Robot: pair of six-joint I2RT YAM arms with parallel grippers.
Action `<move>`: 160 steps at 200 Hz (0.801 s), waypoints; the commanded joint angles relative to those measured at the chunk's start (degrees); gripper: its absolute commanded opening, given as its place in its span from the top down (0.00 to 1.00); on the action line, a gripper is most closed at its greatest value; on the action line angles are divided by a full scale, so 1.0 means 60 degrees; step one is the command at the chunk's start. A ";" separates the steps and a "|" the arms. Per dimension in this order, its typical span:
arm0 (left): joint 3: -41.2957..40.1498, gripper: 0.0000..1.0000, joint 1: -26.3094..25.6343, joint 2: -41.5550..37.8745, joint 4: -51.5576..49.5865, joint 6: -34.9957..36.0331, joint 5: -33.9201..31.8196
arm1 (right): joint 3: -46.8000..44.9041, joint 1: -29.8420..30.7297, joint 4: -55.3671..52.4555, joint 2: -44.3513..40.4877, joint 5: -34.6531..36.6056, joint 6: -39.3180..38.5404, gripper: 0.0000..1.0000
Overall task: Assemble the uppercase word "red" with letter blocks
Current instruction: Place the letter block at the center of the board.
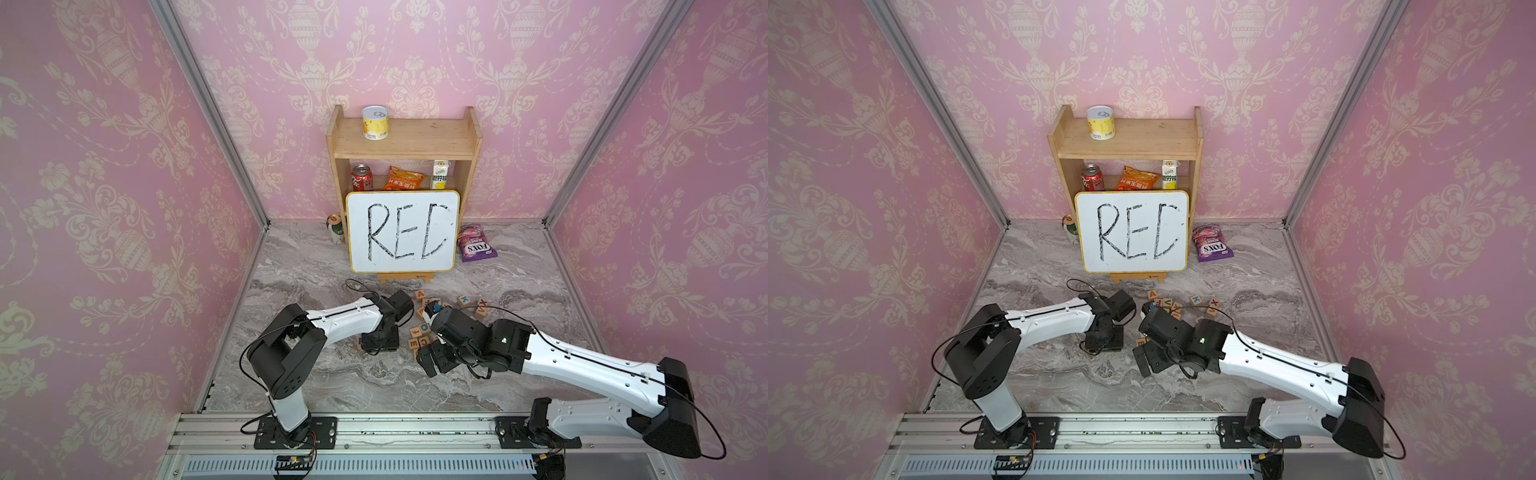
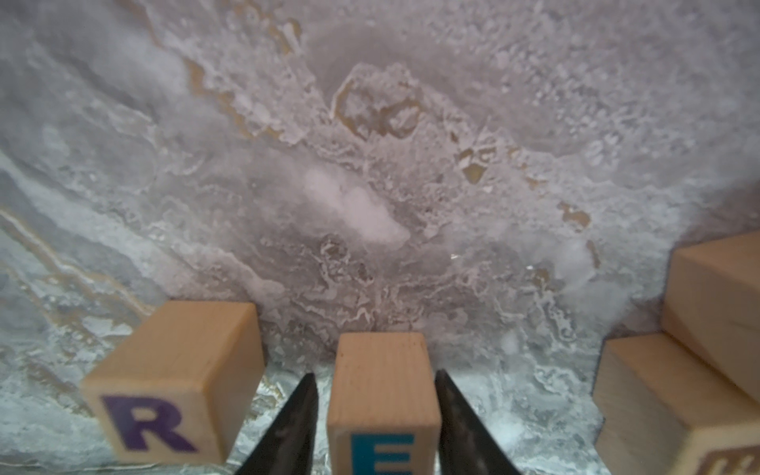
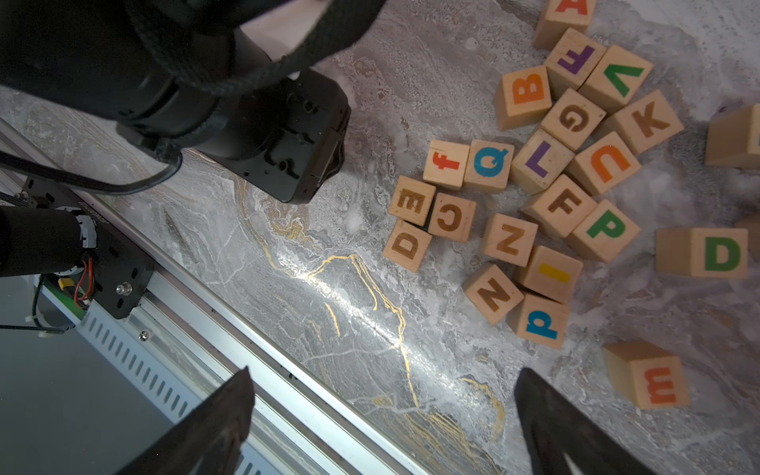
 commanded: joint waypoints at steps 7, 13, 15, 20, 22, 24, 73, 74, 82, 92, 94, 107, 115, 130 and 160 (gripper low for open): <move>-0.0017 0.45 -0.0089 -0.0130 -0.0264 0.0285 -0.0469 | -0.0068 -0.0015 0.0049 0.0024 0.0278 0.0203 0.00; 0.0005 0.45 -0.0100 -0.0147 -0.0293 0.0284 -0.0498 | -0.0065 -0.0016 0.0056 0.0027 0.0286 0.0217 0.00; 0.0016 0.45 -0.0099 -0.0145 -0.0300 0.0285 -0.0510 | -0.0065 -0.0023 0.0056 0.0033 0.0285 0.0206 0.00; 0.0032 0.45 -0.0091 -0.0151 -0.0321 0.0285 -0.0531 | -0.0068 -0.0016 0.0070 0.0035 0.0290 0.0215 0.00; 0.0033 0.45 -0.0097 -0.0168 -0.0325 0.0296 -0.0529 | -0.0073 -0.0019 0.0067 0.0035 0.0294 0.0209 0.00; 0.0045 0.45 -0.0091 -0.0168 -0.0315 0.0299 -0.0525 | -0.0066 -0.0024 0.0070 0.0035 0.0291 0.0204 0.00; 0.0542 0.47 -0.0089 -0.0234 -0.0780 0.0373 -0.0831 | 0.0008 -0.0024 0.0073 0.0079 0.0318 0.0202 0.00; 0.0552 0.47 -0.0081 -0.0233 -0.0795 0.0373 -0.0850 | 0.0008 -0.0025 0.0072 0.0079 0.0324 0.0202 0.00; 0.0689 0.48 -0.0089 -0.0246 -0.0877 0.0385 -0.0911 | 0.0016 -0.0025 0.0071 0.0079 0.0329 0.0188 0.00; 0.0841 0.48 -0.0097 -0.0283 -0.0923 0.0417 -0.0920 | 0.0027 -0.0023 0.0070 0.0086 0.0344 0.0187 0.00; 0.0866 0.47 -0.0091 -0.0289 -0.0934 0.0417 -0.0926 | 0.0035 -0.0025 0.0071 0.0081 0.0348 0.0180 0.00; 0.1048 0.47 -0.0089 -0.0345 -0.0931 0.0417 -0.0928 | 0.0032 -0.0025 0.0069 0.0066 0.0358 0.0185 0.00; 0.1142 0.47 -0.0096 -0.0385 -0.0938 0.0417 -0.0950 | 0.0024 -0.0020 0.0070 0.0069 0.0357 0.0186 0.00; 0.1345 0.46 -0.0090 -0.0430 -0.0998 0.0402 -0.0985 | 0.0025 -0.0018 0.0071 0.0064 0.0368 0.0202 0.00; 0.1789 0.46 -0.0089 -0.0474 -0.1158 0.0402 -0.0975 | 0.0012 -0.0065 -0.0015 0.0035 0.0446 0.0242 0.00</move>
